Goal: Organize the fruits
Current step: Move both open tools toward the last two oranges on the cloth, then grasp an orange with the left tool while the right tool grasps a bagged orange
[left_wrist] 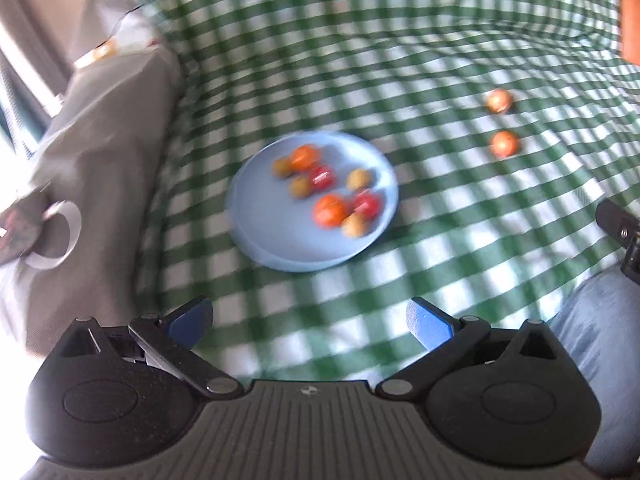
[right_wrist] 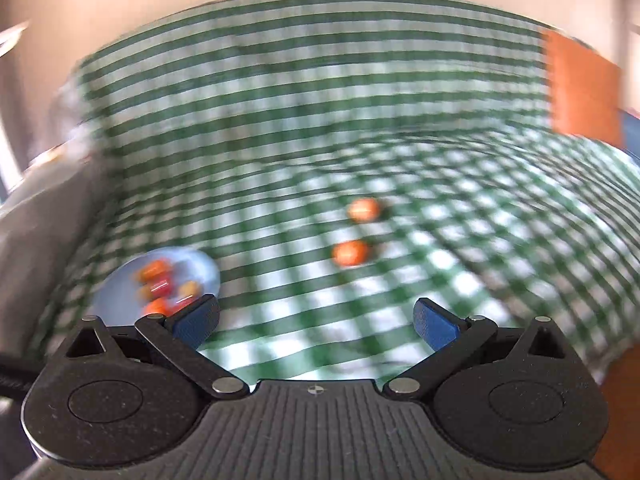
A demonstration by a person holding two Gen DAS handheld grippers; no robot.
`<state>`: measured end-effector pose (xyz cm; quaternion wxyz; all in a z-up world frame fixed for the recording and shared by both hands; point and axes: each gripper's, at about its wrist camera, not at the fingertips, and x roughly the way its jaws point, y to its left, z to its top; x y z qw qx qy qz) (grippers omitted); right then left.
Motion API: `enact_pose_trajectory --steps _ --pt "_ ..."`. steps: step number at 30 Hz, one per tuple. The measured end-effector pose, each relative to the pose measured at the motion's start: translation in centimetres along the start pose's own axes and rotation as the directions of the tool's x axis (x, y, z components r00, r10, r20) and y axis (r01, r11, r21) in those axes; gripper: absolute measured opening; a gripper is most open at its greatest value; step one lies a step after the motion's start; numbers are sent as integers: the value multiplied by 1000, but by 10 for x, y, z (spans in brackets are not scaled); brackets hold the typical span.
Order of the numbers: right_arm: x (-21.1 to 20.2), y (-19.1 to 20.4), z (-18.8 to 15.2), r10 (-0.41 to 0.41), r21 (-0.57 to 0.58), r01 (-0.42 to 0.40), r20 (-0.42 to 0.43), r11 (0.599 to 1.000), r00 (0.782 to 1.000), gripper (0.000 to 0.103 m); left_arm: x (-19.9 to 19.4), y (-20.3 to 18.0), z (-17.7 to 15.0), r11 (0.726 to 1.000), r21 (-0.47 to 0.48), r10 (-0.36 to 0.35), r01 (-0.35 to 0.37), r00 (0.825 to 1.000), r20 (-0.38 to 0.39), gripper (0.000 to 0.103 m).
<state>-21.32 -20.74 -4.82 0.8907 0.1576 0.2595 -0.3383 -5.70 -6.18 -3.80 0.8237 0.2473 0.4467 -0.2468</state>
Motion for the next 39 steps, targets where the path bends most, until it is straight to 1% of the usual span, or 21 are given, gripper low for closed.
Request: enact_pose_trajectory --steps 2,4,6,7,10,13,15,17,20,22,23,24,25,27,29,32,34,36,39 --pt "8 -21 2 -76 67 75 1 995 997 102 7 -21 17 999 22 -41 40 999 23 103" --pt "17 -43 2 -142 110 142 -7 984 990 102 17 -46 37 996 49 -81 78 995 51 103" --pt "29 -64 4 -202 125 203 -23 971 979 102 33 -74 58 990 89 -115 108 990 76 103" --pt "35 -76 5 -223 137 225 -28 965 974 102 42 -88 68 988 105 -121 112 989 81 103" --pt "60 -108 13 -242 180 247 -48 952 969 102 77 -132 99 977 158 -160 146 984 81 103" --pt "86 -135 26 -283 213 289 -58 933 957 102 119 -170 126 965 197 -189 174 980 62 103" --pt "103 -152 33 -291 236 298 -67 925 954 102 149 -192 140 956 220 -209 196 977 37 103" --pt "122 -164 40 -290 246 301 -80 922 954 102 177 -209 149 955 220 -204 198 979 5 103" --pt "150 -175 45 -281 229 295 -92 928 955 102 206 -223 156 951 234 -207 202 978 -3 100" --pt "169 -179 45 -272 216 288 -101 933 957 102 221 -227 157 949 245 -204 199 979 -4 85" --pt "178 -179 46 -269 211 286 -107 935 957 102 223 -224 157 948 227 -230 224 973 4 78" --pt "189 -179 46 -268 207 286 -114 936 957 102 222 -221 156 948 199 -258 248 966 23 52" --pt "196 -179 48 -266 202 285 -116 937 957 102 219 -219 155 948 199 -261 249 964 39 38" --pt "215 -174 49 -259 179 277 -114 944 959 102 217 -216 152 950 236 -226 203 971 74 38" --pt "233 -164 52 -239 141 253 -111 957 965 102 219 -204 149 957 225 -205 181 975 86 38" --pt "261 -140 57 -147 35 150 -78 988 986 102 221 -176 147 968 180 -189 175 980 65 38" --pt "280 -119 59 -78 -50 75 -62 996 995 102 216 -158 147 974 166 -170 155 982 80 38" --pt "301 -96 62 -21 -109 14 -66 994 998 102 211 -143 146 978 158 -154 139 984 90 38" --pt "337 -67 67 10 -135 -24 -99 991 995 101 200 -124 146 980 144 -153 137 983 105 38"
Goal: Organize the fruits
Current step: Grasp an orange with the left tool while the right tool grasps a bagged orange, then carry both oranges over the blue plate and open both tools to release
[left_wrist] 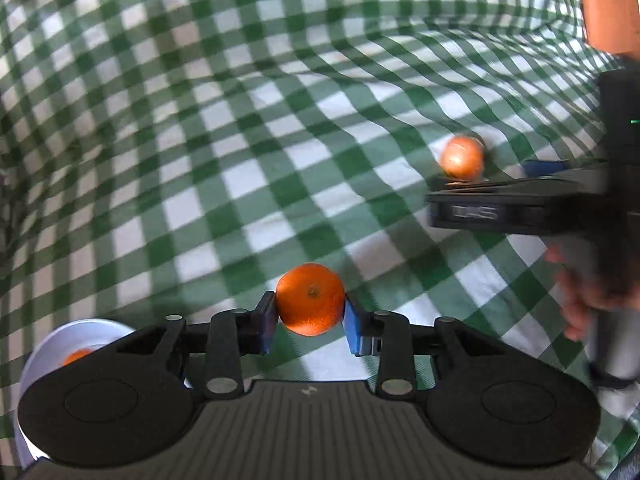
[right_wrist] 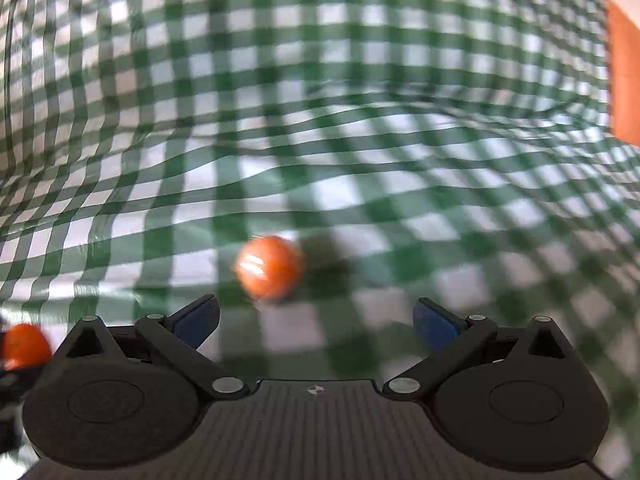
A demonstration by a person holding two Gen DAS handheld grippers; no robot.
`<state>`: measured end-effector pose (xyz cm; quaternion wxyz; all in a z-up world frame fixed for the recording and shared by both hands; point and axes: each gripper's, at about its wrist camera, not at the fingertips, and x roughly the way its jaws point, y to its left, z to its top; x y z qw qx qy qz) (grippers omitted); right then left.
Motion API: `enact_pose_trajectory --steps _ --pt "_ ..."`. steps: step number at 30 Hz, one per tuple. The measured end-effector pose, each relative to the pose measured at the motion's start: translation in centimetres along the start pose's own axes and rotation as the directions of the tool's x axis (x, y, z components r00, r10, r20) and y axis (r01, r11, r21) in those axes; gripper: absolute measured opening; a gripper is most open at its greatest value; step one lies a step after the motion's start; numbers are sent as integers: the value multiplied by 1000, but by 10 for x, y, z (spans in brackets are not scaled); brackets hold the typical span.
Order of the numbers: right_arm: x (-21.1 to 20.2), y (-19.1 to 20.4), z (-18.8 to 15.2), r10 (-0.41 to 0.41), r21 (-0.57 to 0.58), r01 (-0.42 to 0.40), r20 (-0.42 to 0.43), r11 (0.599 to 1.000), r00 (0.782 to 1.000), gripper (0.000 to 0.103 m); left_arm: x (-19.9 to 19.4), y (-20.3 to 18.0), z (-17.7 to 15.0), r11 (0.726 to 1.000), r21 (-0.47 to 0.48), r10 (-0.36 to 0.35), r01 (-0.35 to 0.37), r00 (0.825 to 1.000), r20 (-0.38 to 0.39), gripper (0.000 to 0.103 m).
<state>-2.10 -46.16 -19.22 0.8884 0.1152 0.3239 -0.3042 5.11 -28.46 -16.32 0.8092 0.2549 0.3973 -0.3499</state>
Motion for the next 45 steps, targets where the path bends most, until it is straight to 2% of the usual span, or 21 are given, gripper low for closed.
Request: enact_pose_trajectory --steps 1,2,4,5,8,10,16,20,26,32,38,45 --pt "10 6 2 6 1 -6 -7 1000 1000 99 -4 3 0 1000 -5 0 0 1000 5 38" --pt "19 11 3 3 2 -3 -10 1000 1000 90 -9 6 0 1000 -11 2 -2 1000 13 38" --pt "25 20 4 25 -8 -24 26 1000 999 59 -20 12 0 1000 -23 2 -2 1000 25 38" --pt "24 23 5 31 -26 -30 42 999 999 39 -26 16 -1 1000 -30 -3 4 999 32 38" --pt "11 30 8 4 -38 -3 38 999 999 39 -44 26 -4 999 -43 -21 23 999 37 38" --pt "-11 31 8 -6 -44 8 58 999 998 39 -60 32 -8 998 -51 -21 23 999 41 38" --pt "-114 50 5 65 -23 -62 154 998 986 39 -130 59 -36 997 -80 5 0 998 66 38" --pt "-180 70 -4 115 -19 -114 180 993 977 39 -180 75 -66 996 -82 37 -32 997 65 38" --pt "-267 116 -50 222 -69 -215 114 974 968 39 -234 98 -123 994 -100 53 -50 998 32 39" --pt "-334 165 -96 290 -163 -277 63 947 955 39 -267 119 -178 987 -150 63 -59 998 19 39" --pt "-371 194 -115 314 -269 -283 79 920 946 39 -289 138 -203 976 -205 80 -68 996 50 39" --pt "-380 216 -117 323 -338 -281 74 898 943 39 -297 150 -208 969 -237 90 -70 993 75 39"
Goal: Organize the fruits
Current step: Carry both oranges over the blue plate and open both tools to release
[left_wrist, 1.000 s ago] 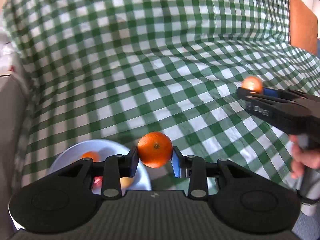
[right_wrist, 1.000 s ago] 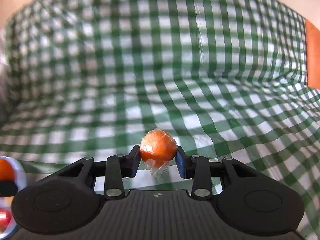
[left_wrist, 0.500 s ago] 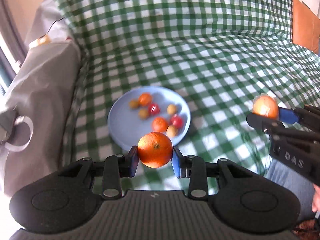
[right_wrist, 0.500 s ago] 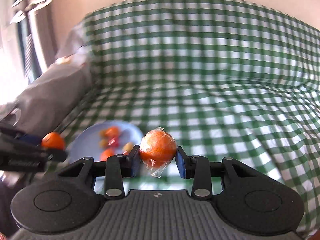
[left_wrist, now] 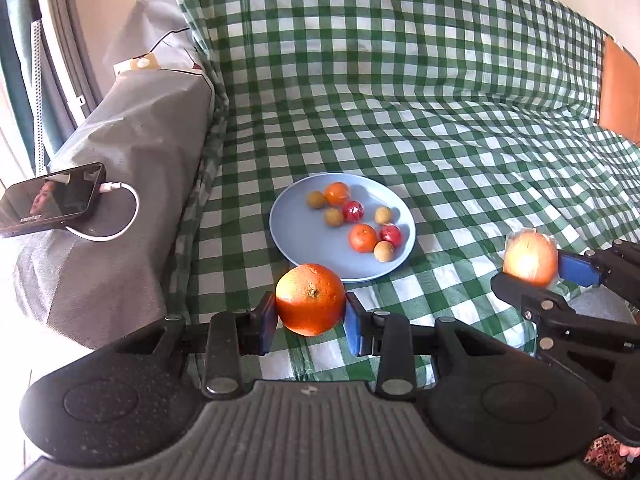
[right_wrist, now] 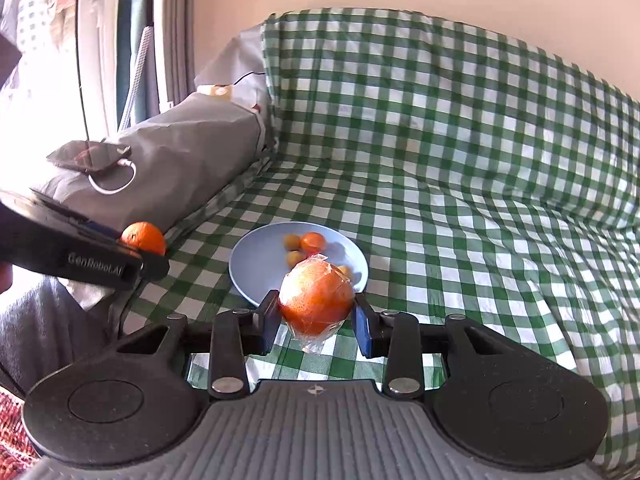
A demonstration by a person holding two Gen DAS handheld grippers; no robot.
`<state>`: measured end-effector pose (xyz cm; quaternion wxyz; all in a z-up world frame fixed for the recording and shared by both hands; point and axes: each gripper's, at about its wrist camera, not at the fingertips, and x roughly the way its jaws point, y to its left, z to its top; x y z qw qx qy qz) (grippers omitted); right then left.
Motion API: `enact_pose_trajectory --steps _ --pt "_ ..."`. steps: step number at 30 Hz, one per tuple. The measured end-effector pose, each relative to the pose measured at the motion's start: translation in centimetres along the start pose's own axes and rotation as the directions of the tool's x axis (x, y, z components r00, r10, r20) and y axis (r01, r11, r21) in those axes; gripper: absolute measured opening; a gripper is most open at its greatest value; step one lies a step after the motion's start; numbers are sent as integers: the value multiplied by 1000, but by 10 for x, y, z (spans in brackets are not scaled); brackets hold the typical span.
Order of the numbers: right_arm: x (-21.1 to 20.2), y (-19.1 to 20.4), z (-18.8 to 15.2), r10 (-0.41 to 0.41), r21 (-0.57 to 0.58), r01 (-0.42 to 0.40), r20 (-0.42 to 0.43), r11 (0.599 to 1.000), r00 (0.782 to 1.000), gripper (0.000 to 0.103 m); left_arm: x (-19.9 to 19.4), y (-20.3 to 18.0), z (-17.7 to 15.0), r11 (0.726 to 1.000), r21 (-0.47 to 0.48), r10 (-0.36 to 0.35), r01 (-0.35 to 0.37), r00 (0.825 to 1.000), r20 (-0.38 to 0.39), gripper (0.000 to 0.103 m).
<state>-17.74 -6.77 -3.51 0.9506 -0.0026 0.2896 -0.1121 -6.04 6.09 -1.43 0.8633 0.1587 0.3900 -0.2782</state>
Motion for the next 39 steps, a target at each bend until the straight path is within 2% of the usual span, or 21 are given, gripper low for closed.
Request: enact_pose_trajectory --steps 7,13,19,23,32,33,34,35,36,37,39 --pt "17 1 -1 3 -16 -4 -43 1000 999 39 23 4 5 1000 -1 -5 5 999 -43 39" --pt "47 -8 3 9 -18 -10 -74 1000 997 39 54 3 26 1000 7 -24 24 997 -67 39" --pt "96 -21 12 41 -9 -42 -112 999 993 39 98 4 55 998 27 -49 52 996 -74 39" --pt "132 -23 16 64 7 -64 -148 998 987 39 137 3 70 998 47 -45 51 993 -105 39" --pt "202 -21 13 99 42 -91 -237 995 967 39 209 6 86 996 74 -30 43 984 -174 40" --pt "207 -19 12 97 40 -90 -242 995 965 40 211 6 87 995 83 -44 58 986 -161 54" --pt "213 -18 11 93 37 -87 -250 996 964 40 211 7 88 994 88 -52 65 988 -149 85" --pt "217 -18 11 88 34 -82 -261 996 961 46 209 7 90 995 88 -32 43 991 -134 97" --pt "221 -18 12 85 38 -78 -272 996 958 60 203 8 90 997 82 -6 14 995 -104 102" --pt "221 -20 13 85 44 -76 -278 996 957 67 197 9 90 997 80 8 -2 997 -77 103" --pt "213 -24 16 80 55 -68 -262 996 962 88 186 9 90 996 94 7 1 996 -86 103"
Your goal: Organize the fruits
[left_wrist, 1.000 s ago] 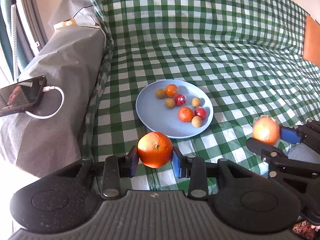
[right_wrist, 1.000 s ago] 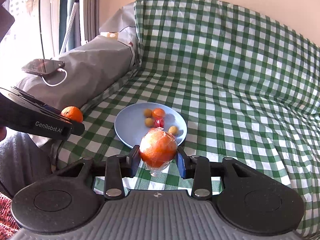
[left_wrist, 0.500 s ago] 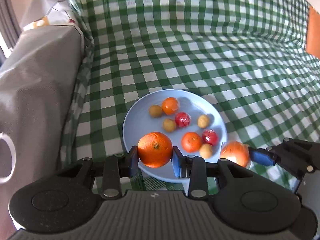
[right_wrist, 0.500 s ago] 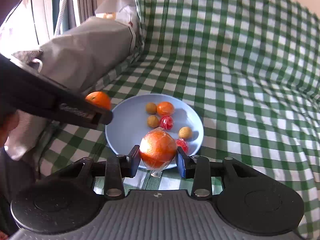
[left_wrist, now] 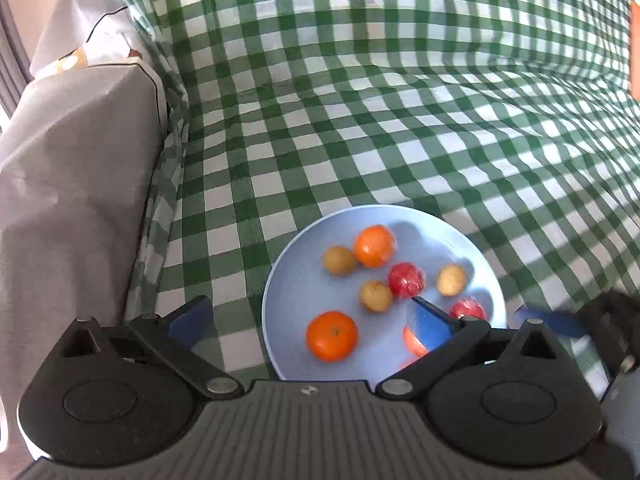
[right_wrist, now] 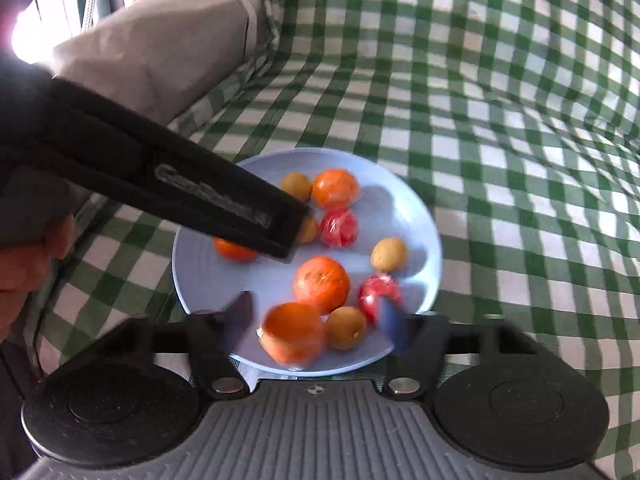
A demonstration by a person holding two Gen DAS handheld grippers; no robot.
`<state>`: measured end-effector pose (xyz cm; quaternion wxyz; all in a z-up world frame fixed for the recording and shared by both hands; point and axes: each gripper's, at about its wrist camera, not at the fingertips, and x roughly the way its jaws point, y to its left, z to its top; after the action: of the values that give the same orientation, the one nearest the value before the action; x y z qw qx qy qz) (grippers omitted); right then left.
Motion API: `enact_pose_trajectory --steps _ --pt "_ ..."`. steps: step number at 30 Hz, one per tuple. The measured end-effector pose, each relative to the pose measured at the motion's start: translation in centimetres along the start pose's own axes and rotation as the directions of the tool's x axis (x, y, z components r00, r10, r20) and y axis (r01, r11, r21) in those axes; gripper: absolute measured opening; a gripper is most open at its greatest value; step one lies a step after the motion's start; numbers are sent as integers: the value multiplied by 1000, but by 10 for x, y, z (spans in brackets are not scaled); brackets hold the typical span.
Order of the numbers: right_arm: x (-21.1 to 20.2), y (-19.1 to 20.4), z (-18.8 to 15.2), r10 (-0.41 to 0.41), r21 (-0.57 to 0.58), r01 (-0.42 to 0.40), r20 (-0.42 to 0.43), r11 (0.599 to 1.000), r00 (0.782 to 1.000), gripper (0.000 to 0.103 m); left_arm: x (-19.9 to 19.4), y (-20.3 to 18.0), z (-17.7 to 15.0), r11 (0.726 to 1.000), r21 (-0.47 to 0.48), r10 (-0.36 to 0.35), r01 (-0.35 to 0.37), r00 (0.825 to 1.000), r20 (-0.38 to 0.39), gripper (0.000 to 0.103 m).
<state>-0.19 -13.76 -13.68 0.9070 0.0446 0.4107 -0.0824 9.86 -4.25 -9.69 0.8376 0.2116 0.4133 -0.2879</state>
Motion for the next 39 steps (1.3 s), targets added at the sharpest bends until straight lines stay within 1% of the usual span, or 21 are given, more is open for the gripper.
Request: enact_pose_trajectory --steps 3,7,9,11,15,19,22,27,39 --pt "-23 -4 -3 -39 5 39 17 999 999 97 -20 0 -5 1000 -18 22 -23 999 -39 103" --pt "-57 -9 -15 -49 44 48 10 998 999 101 -52 0 -18 998 -58 32 -37 996 -87 103" --pt "-73 -7 -23 -55 65 54 11 996 998 102 -69 0 -28 995 -83 54 -62 995 -87 103" --pt "-88 -3 -30 -78 79 76 24 994 997 102 -85 0 -38 992 -100 68 -77 994 -86 103" --pt "-116 6 -45 -122 85 116 68 990 990 102 -113 -4 -57 989 -103 102 -108 992 -68 103" --pt "-134 10 -51 -138 79 130 104 988 985 102 -133 -8 -73 986 -101 125 -131 990 -60 103" --pt "-147 9 -50 -150 87 139 130 986 980 102 -145 -10 -81 985 -103 133 -138 990 -54 103" --pt "-162 12 -55 -154 95 140 151 986 976 102 -158 -13 -85 986 -99 132 -135 991 -37 103" --pt "-179 13 -62 -166 103 149 180 983 970 102 -168 -21 -86 985 -103 136 -138 990 -26 103"
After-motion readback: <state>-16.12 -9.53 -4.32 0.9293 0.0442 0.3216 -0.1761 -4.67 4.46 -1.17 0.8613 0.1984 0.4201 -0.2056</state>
